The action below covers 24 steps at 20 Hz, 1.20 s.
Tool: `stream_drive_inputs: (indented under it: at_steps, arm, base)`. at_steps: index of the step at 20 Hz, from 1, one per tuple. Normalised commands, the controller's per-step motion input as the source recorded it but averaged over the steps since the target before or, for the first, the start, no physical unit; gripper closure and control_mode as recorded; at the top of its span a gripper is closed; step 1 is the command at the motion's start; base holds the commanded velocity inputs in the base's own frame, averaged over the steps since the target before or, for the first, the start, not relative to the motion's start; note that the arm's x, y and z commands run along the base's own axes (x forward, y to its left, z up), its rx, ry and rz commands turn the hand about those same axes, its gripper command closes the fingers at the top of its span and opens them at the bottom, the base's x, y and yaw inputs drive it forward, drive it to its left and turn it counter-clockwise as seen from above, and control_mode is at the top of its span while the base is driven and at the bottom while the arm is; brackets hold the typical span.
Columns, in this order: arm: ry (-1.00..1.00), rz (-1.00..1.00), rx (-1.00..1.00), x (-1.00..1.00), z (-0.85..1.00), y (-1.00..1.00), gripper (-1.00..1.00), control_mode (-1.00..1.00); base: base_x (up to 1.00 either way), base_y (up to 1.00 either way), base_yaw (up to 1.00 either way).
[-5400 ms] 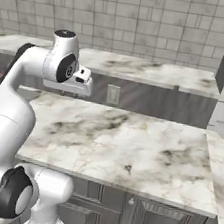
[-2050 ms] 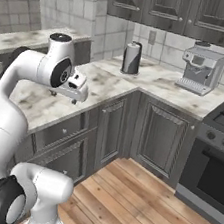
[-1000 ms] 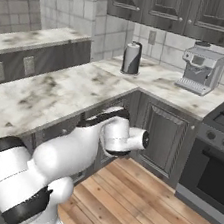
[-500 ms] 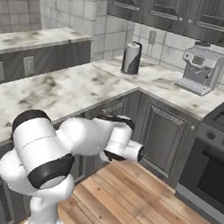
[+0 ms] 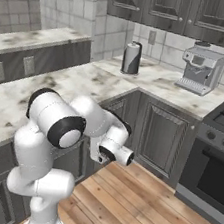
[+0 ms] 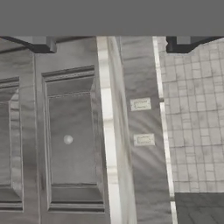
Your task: Take a straw from the drawer in front and place it inside the glass cup on the dining counter.
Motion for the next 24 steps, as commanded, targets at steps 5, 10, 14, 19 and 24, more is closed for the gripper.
stream_drive_inputs:
  at_steps: [5,10,14,19,24]
  arm:
    - [0.01,0.00,0.11,0.26,-0.28,0.38,-1.00,-1.00]
    - [0.02,0.00,0.10,0.23,-0.21,0.22,-1.00,-1.00]
    - [0.05,0.00,0.10,0.25,-0.26,0.26,-1.00,-1.00]
    - [0.05,0.00,0.08,0.19,-0.26,0.39,-1.00,-1.00]
    - [0.02,0.00,0.02,0.19,-0.12,0.47,-1.00,-1.00]
  base:
    - [0.00,0.00,0.00]
    - [0.00,0.00,0.00]
    - [0.00,0.00,0.00]
    - [0.00,0.00,0.00]
    - [0.00,0.00,0.00]
